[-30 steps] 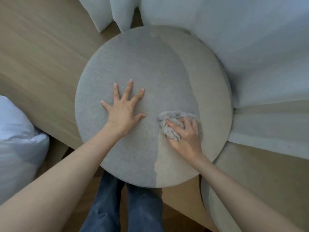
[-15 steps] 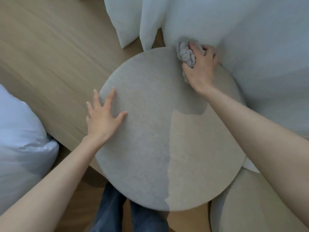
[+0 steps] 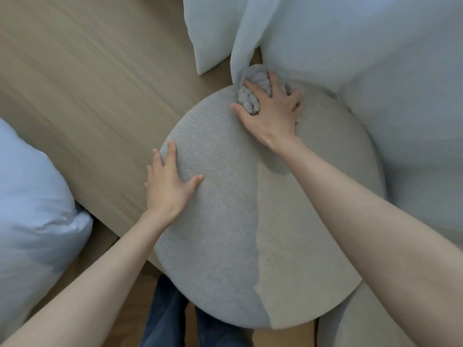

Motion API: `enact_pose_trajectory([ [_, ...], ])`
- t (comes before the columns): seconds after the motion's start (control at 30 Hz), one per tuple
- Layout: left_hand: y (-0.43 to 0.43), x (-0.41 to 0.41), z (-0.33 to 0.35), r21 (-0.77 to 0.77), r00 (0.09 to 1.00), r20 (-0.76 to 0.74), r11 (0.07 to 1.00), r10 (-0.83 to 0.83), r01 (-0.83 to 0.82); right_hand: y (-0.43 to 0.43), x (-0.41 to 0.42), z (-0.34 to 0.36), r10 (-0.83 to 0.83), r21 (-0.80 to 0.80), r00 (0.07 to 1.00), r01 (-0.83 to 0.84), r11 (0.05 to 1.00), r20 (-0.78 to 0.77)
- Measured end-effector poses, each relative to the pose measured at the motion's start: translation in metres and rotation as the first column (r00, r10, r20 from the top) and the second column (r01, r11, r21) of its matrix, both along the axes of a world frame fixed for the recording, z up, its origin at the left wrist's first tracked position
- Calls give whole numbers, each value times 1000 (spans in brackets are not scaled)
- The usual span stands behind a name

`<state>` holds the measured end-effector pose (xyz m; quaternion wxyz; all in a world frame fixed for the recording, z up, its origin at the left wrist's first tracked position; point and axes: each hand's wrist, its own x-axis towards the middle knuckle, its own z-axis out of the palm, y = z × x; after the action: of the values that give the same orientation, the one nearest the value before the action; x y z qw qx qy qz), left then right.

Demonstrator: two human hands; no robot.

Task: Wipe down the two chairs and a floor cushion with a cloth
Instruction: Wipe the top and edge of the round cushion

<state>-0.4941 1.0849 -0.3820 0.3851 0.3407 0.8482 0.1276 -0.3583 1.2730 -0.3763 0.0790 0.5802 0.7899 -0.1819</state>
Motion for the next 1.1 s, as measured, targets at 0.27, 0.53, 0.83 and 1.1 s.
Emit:
enact_pose_trajectory([
  [0.27, 0, 1, -4, -12, 1000, -6, 1000, 11, -12, -2, -3, -10, -179, 88, 979, 188, 978, -102],
  [0.53, 2, 2, -4, -12, 1000, -4, 1000, -2, 2, -23, -52, -10, 54, 67, 925, -31, 997, -377],
  [0.83, 7, 4, -3, -39, 1000, -18, 999, -11, 11, 6, -13, -15, 228, 177, 955, -196, 965, -188],
  [1.1, 8, 5, -4, -11, 1000, -14, 1000, -20, 20, 43, 118, -17, -498, 220, 844, 533, 817, -198],
])
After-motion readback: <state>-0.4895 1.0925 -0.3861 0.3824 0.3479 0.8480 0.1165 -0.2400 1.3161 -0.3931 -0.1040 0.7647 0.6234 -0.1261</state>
